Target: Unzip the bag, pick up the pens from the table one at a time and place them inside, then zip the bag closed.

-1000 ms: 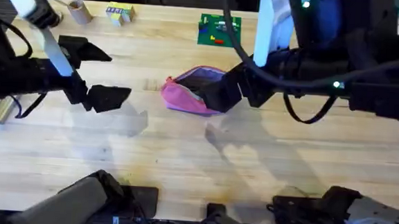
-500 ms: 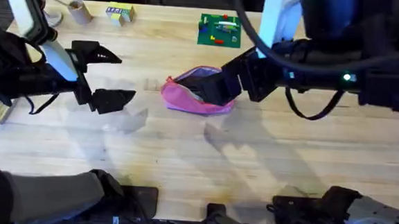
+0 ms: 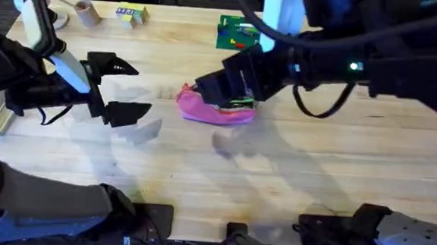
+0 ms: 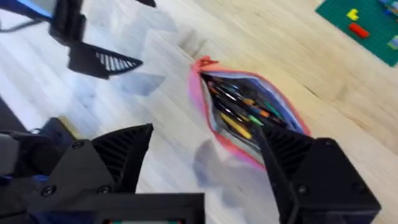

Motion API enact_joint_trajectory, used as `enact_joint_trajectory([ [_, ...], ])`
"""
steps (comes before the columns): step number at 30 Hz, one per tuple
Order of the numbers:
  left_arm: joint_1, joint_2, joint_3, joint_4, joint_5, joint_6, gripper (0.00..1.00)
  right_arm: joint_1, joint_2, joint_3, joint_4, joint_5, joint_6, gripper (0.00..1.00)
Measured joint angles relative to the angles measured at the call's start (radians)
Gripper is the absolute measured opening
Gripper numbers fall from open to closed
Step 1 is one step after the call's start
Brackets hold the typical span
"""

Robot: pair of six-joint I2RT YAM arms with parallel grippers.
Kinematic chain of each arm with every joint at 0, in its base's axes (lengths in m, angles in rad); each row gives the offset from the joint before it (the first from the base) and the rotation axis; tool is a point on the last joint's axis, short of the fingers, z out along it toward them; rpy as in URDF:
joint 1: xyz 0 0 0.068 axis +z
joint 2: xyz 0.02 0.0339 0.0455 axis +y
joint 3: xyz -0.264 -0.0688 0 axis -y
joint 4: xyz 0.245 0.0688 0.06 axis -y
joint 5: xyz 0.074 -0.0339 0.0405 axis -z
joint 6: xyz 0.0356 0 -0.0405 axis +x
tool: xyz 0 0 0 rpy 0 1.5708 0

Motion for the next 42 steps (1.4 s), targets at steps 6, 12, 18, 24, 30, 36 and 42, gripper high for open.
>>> enact_joint_trajectory([
  [6, 0.0, 0.018, 0.001, -0.014, 0.005, 0.002, 0.993, 0.016, 0.073, 0.046, 0.018, -0.044, 0.044, 0.998],
  [12, 0.0, 0.018, 0.002, -0.014, 0.005, 0.002, 0.993, 0.044, 0.146, 0.077, 0.019, -0.058, 0.058, 0.998],
  [18, 0.0, 0.018, 0.002, -0.02, 0.005, 0.002, 0.993, 0.057, 0.202, 0.102, 0.043, -0.045, 0.066, 0.997],
  [24, 0.0, 0.018, 0.002, -0.021, 0.005, 0.003, 0.993, 0.088, 0.267, 0.119, 0.11, -0.011, 0.066, 0.997],
  [30, 0.0, 0.018, 0.002, -0.021, 0.005, 0.003, 0.993, 0.096, 0.354, 0.12, 0.205, -0.006, 0.054, 0.998],
  [36, 0.0, 0.018, 0.002, -0.021, 0.005, 0.003, 0.994, 0.096, 0.429, 0.12, 0.267, 0.019, 0.018, 0.998],
  [42, 0.0, 0.018, 0.002, -0.021, 0.005, 0.002, 0.993, 0.095, 0.481, 0.12, 0.272, 0.082, 0.004, 0.998],
])
